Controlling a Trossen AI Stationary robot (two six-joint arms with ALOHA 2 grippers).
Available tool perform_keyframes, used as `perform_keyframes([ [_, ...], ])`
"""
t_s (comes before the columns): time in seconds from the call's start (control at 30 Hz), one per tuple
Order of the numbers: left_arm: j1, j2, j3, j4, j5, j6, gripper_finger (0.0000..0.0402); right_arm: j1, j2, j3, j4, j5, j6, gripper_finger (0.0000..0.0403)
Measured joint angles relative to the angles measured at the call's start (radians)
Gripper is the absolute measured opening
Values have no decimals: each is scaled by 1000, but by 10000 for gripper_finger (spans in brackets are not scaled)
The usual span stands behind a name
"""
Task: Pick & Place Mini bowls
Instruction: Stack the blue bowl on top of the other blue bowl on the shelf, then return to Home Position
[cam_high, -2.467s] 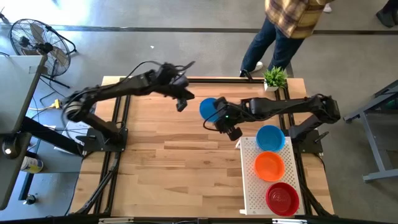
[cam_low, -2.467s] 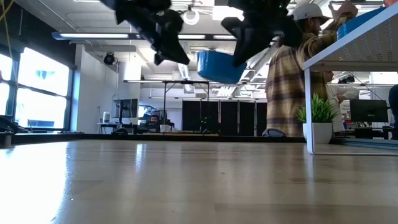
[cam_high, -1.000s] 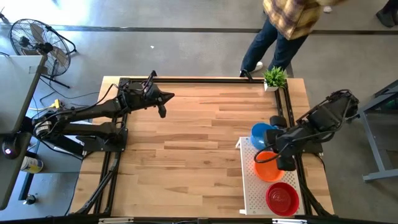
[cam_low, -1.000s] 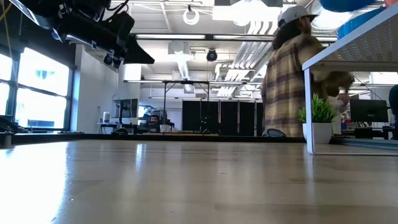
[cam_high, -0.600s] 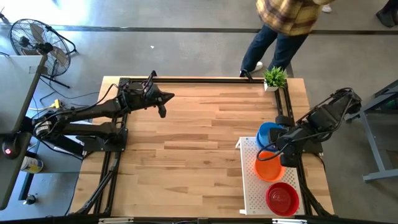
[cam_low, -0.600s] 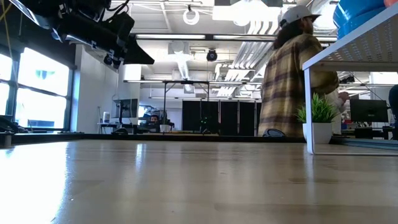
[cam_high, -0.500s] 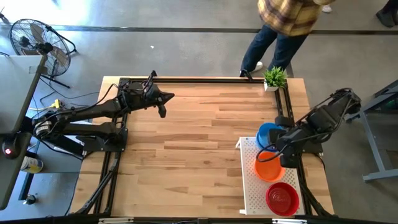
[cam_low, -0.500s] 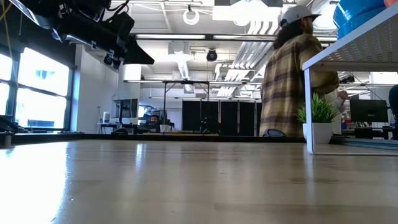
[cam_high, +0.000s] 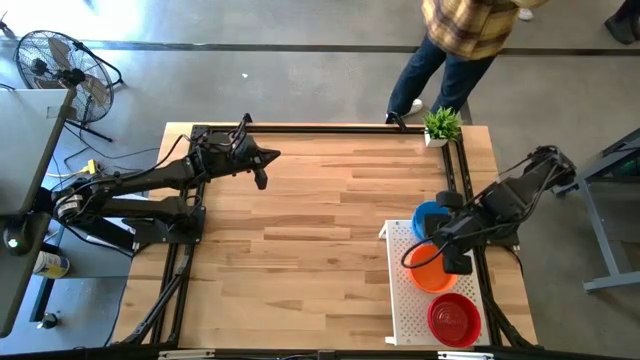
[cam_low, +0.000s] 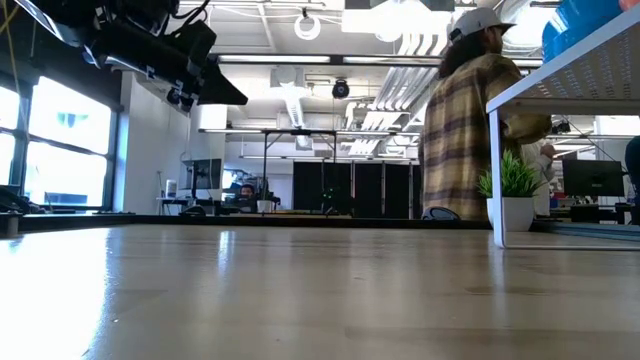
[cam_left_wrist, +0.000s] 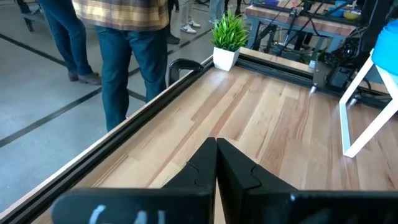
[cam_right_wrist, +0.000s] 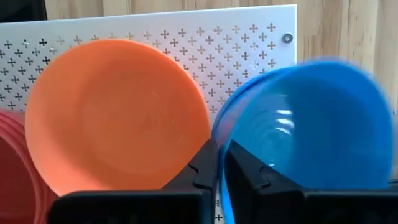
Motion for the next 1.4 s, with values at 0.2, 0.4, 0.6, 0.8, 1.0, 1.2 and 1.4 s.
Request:
perform_keyframes([
  [0.2,0,0,0,0,2,0,1,0,24,0,0,-1,-9,9],
  [0.4,0,0,0,-3,4,0,1,0,41,0,0,-2,10,14],
  [0.6,0,0,0,-3,28,0,1,0,47,0,-1,-4,11,30],
  [0.8,0,0,0,-3,28,0,1,0,47,0,0,16,14,97],
  [1.0,0,0,0,-2,31,4,1,-1,31,1,35,14,-30,117],
  [1.2,0,-4,0,-3,70,40,1,-68,-77,1,192,114,-235,13],
  [1.4,0,-16,2,8,80,89,1,-353,-194,-142,507,-48,-597,7],
])
